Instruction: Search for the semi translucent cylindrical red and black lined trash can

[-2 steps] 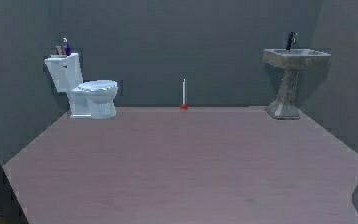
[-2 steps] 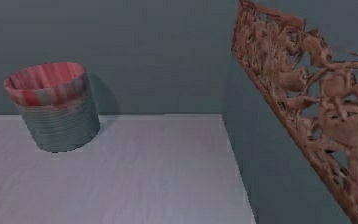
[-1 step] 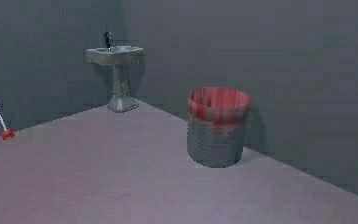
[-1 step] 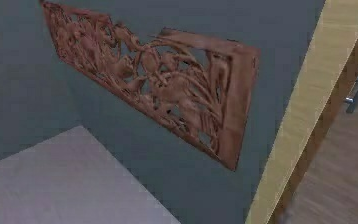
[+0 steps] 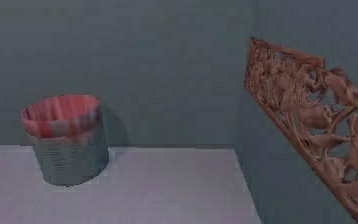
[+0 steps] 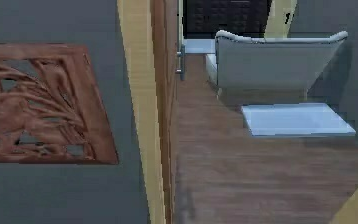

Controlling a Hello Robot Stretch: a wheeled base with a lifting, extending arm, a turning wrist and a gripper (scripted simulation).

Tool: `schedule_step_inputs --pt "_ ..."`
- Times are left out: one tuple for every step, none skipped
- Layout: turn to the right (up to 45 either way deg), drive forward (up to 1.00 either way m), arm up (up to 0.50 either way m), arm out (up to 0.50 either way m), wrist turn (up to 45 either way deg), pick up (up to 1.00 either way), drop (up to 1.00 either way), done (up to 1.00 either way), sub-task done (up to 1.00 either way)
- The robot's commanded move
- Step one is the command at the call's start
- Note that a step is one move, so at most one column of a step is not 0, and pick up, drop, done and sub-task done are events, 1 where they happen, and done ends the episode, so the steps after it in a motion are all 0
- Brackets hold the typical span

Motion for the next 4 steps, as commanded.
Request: schedule_step_inputs --pt "0.0 1.00 0.00 0.00 0.0 0.00 0.00 0.00 0.00" --pt "0.0 0.25 0.00 0.00 0.0 0.00 0.00 0.00 0.00" --pt "-45.0 0.00 0.00 0.00 0.0 0.00 0.00 0.00 0.00" --pt "-15.0 0.00 0.00 0.00 0.0 0.00 0.00 0.00 0.00"
